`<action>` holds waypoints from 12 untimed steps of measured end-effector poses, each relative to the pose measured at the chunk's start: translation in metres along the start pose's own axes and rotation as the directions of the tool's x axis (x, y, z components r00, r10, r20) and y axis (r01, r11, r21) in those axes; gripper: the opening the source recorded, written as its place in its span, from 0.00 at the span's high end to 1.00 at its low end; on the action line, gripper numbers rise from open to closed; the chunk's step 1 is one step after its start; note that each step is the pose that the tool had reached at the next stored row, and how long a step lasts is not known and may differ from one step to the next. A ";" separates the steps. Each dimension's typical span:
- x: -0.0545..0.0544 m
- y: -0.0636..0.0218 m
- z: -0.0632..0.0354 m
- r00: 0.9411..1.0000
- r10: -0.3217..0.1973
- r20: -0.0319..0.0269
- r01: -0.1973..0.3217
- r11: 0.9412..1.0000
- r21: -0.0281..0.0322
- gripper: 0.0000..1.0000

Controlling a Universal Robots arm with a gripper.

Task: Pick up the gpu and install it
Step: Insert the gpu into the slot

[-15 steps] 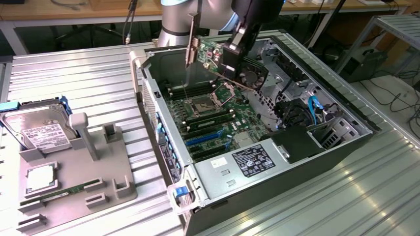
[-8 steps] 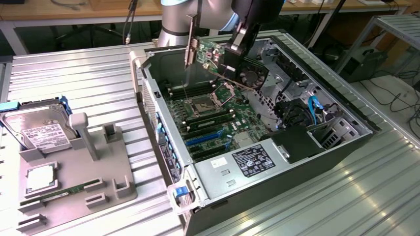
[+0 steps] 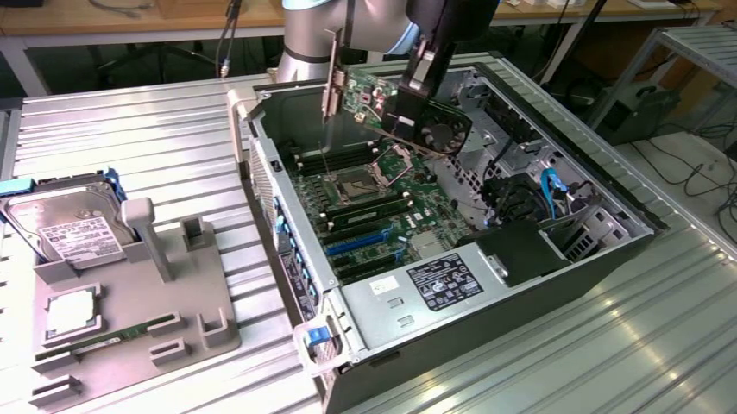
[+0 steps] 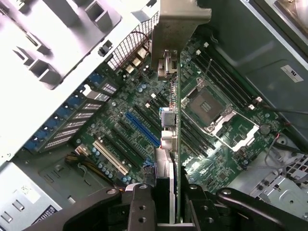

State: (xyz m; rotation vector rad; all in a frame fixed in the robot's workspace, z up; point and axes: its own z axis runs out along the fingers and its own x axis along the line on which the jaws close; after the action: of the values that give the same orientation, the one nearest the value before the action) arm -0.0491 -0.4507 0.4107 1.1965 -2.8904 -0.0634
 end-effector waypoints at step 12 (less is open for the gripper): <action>0.000 0.0000 0.0000 0.996 -0.089 -0.004 0.089 0.996 -0.001 0.72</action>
State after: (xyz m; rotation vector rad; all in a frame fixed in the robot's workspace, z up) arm -0.0491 -0.4507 0.4107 1.3235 -2.8327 -0.0625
